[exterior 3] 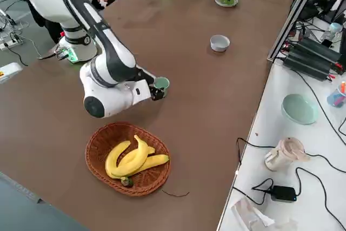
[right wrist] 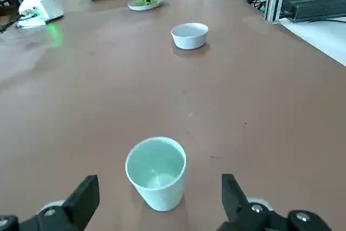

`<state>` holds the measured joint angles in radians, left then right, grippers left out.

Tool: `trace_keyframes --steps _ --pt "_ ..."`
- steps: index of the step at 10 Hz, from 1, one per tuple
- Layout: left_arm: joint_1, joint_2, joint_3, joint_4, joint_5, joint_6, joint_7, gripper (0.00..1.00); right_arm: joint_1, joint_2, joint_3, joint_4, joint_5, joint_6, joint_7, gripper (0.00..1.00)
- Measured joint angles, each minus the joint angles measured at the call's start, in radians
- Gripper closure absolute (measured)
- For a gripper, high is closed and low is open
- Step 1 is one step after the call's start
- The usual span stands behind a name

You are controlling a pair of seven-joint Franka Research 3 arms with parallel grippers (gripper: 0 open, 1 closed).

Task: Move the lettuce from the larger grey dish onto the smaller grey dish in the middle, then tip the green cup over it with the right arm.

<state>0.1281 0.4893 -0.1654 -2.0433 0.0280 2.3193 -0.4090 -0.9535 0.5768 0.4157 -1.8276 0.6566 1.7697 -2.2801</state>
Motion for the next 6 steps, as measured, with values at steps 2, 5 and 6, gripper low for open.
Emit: trace_keyframes --steps 2,5,6 --pt "-0.002 0.001 -0.001 0.010 0.000 -0.001 0.000 0.77 0.000 0.055 0.001 0.000 -0.004 0.042 -0.063 0.00" --pt "-0.002 -0.007 -0.004 0.065 0.000 -0.090 -0.012 0.93 -0.003 0.095 0.001 0.000 -0.009 0.058 -0.146 0.00" --pt "0.000 -0.030 -0.021 0.114 0.000 -0.192 -0.046 0.93 -0.004 0.103 0.001 0.000 -0.009 0.076 -0.167 0.00"
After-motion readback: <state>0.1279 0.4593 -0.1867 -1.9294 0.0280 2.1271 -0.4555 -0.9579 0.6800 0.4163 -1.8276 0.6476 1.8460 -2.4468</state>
